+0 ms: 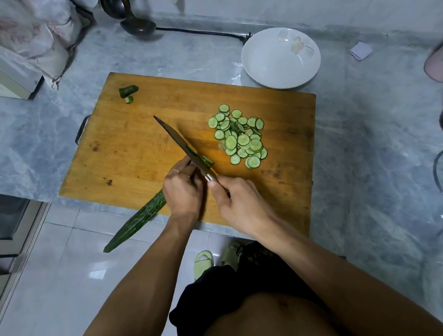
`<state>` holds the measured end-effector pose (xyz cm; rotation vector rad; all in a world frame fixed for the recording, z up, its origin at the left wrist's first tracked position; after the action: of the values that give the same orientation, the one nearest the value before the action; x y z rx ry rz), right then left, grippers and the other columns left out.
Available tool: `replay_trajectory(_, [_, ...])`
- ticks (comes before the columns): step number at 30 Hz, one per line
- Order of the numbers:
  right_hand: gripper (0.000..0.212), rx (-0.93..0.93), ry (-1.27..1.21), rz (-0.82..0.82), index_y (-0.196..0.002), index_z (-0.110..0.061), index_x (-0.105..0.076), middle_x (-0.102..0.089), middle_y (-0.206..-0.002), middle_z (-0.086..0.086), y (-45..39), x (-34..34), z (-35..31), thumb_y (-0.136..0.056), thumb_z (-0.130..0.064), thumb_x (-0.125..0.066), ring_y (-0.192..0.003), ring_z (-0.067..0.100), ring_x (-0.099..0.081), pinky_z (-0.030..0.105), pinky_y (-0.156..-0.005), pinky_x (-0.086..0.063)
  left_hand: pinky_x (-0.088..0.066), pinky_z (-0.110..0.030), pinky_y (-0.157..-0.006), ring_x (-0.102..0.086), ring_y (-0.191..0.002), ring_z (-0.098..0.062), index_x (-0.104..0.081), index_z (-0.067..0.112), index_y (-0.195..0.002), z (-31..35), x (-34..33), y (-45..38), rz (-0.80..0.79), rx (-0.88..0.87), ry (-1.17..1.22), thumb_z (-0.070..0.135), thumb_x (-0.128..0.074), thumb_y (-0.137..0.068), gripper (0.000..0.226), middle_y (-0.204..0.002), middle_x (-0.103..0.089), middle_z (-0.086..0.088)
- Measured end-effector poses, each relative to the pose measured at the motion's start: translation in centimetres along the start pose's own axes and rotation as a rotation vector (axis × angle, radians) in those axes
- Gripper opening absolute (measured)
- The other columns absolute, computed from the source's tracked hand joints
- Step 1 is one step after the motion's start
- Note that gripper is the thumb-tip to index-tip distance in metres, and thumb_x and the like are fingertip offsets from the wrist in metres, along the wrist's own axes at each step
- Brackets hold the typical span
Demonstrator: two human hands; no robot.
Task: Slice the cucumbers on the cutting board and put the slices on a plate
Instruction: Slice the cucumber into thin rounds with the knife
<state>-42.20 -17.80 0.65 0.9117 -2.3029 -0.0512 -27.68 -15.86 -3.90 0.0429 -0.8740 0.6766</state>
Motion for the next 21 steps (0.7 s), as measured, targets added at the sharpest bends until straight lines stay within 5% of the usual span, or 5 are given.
replay_trajectory(9, [0.032,-0.025,-0.026,0.014,-0.101,-0.016,-0.066,-0.041,-0.059,-0.008,-0.7,0.0,1.3,-0.105,-0.038,-0.042,-0.065,0.022,-0.041,0.029,-0.061,-0.033,-0.057,-0.036,-0.081,-0.069,-0.097,-0.025,-0.077,0.01,-0.101,-0.6,-0.2,-0.1,-0.016,0.056,-0.005,0.011,-0.052,-0.079,0.034,-0.116,-0.07,-0.007])
replay_trajectory(14, [0.031,-0.027,-0.019,0.006,-0.076,-0.027,-0.046,-0.04,-0.061,-0.007,-0.3,0.4,1.2,-0.105,-0.039,-0.043,-0.072,0.024,-0.041,0.029,-0.065,-0.033,-0.056,-0.034,-0.087,-0.07,-0.096,-0.024,-0.076,0.009,-0.103,-0.5,0.1,-0.1,-0.034,0.051,0.007,0.003,-0.059,-0.079,0.03,-0.116,-0.07,-0.009])
replay_trajectory(21, [0.025,0.059,0.016,0.005,-0.082,-0.027,-0.047,-0.038,-0.058,-0.006,1.5,1.1,-0.6,-0.105,-0.036,-0.043,-0.068,0.025,-0.039,0.031,-0.062,-0.032,-0.052,-0.024,-0.07,-0.071,-0.084,-0.025,-0.078,0.007,-0.092,0.4,0.7,-0.2,-0.03,0.018,-0.009,0.005,-0.053,-0.076,0.029,-0.111,-0.073,-0.005])
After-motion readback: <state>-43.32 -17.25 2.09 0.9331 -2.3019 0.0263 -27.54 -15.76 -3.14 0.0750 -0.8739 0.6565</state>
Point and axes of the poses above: each hand's wrist, its own y-axis away from the middle knuckle, its own x-axis out of the back of the hand, z = x × y, the point moved 9 cm from there along -y, towards the middle knuckle
